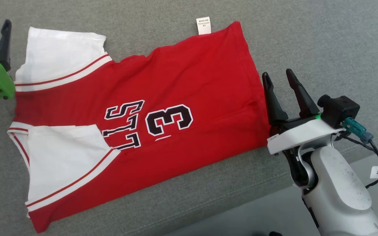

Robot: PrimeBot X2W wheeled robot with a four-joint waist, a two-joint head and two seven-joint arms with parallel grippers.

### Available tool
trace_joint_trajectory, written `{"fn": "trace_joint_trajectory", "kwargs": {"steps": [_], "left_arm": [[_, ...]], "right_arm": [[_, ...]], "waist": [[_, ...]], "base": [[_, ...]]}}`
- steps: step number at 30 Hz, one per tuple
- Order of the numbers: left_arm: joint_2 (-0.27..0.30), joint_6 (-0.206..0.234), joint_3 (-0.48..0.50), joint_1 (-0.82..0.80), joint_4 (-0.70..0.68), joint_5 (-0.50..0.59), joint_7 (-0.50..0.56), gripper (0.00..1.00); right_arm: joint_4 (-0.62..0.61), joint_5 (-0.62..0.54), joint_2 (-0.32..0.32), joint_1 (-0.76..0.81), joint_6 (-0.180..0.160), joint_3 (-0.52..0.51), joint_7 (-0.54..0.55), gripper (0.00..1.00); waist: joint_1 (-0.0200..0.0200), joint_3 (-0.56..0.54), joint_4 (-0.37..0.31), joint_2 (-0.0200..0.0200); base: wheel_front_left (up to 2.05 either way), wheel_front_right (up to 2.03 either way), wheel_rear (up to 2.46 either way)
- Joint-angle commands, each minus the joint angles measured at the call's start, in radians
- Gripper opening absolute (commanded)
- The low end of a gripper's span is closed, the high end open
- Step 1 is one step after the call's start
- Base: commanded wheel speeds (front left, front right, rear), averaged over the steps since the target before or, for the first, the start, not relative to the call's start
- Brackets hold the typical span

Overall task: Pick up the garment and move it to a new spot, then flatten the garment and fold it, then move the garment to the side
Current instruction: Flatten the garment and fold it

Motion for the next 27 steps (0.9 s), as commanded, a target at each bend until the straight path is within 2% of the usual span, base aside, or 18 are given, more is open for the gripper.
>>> {"fn": "trace_joint_trajectory", "kwargs": {"steps": [1, 5, 12, 27], "left_arm": [[0.009, -0.001, -0.011, -0.038, 0.021, -0.027, 0.012, 1.00], [0.038, -0.001, -0.046, -0.088, 0.080, -0.055, 0.038, 1.00], [0.057, -0.001, -0.096, -0.128, 0.141, -0.085, 0.048, 1.00], [0.049, -0.001, -0.233, -0.199, 0.246, -0.132, 0.117, 1.00]], "right_arm": [[-0.003, -0.004, 0.006, -0.016, -0.001, 0.001, -0.003, 1.00], [-0.007, -0.006, 0.019, -0.031, -0.001, 0.004, -0.003, 1.00], [-0.003, 0.000, 0.031, -0.024, -0.001, 0.001, -0.003, 1.00], [0.009, -0.008, 0.040, -0.026, -0.001, 0.017, -0.003, 1.00]], "waist": [[-0.0001, 0.059, -0.054, 0.0000], [-0.0001, 0.090, -0.081, 0.0000], [-0.0001, 0.109, -0.100, 0.0000], [-0.0001, 0.108, -0.109, 0.0000]], "base": [[0.00, 0.00, 0.00], [0.00, 0.00, 0.00], [0.00, 0.00, 0.00], [0.00, 0.00, 0.00]]}}
